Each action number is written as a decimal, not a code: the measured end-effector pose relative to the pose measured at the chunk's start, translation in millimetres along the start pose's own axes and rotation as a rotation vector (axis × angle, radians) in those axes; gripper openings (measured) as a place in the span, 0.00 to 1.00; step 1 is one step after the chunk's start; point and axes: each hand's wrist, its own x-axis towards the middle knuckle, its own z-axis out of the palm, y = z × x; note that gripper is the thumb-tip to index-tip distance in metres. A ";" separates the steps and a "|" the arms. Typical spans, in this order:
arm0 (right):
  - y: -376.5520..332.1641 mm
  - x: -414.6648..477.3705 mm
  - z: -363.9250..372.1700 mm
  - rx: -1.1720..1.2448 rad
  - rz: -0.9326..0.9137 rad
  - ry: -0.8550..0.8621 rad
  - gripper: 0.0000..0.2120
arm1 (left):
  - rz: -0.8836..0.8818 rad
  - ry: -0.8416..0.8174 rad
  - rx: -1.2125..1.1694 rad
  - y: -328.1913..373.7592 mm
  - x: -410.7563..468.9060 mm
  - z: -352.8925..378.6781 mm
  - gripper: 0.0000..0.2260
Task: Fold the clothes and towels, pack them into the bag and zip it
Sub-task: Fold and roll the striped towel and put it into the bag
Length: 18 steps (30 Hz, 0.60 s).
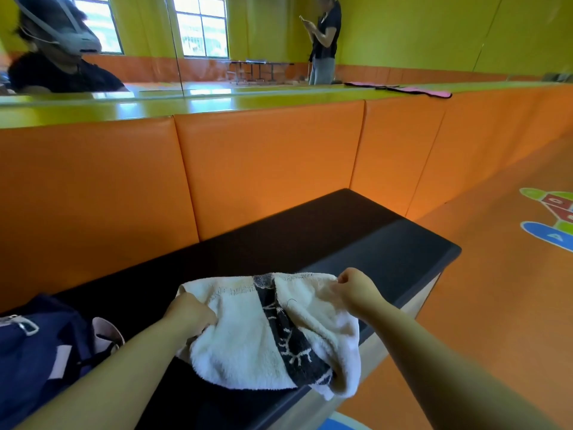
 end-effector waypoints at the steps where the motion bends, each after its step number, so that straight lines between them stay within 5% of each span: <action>1: -1.0 -3.4 -2.5 0.024 -0.025 0.023 0.13 | -0.016 -0.016 -0.044 -1.4 -1.3 -0.5 0.24; 5: -8.0 -19.7 -11.3 0.086 -0.121 0.071 0.08 | -0.075 -0.133 -0.257 -9.2 -17.1 -11.1 0.04; 12: -27.1 -40.9 -35.4 0.131 -0.148 0.233 0.03 | -0.131 -0.426 -0.597 -1.1 -66.9 -37.0 0.11; 18: -50.3 -59.7 -67.3 0.313 -0.205 0.365 0.07 | -0.007 -0.339 -0.869 6.5 -90.5 -84.4 0.09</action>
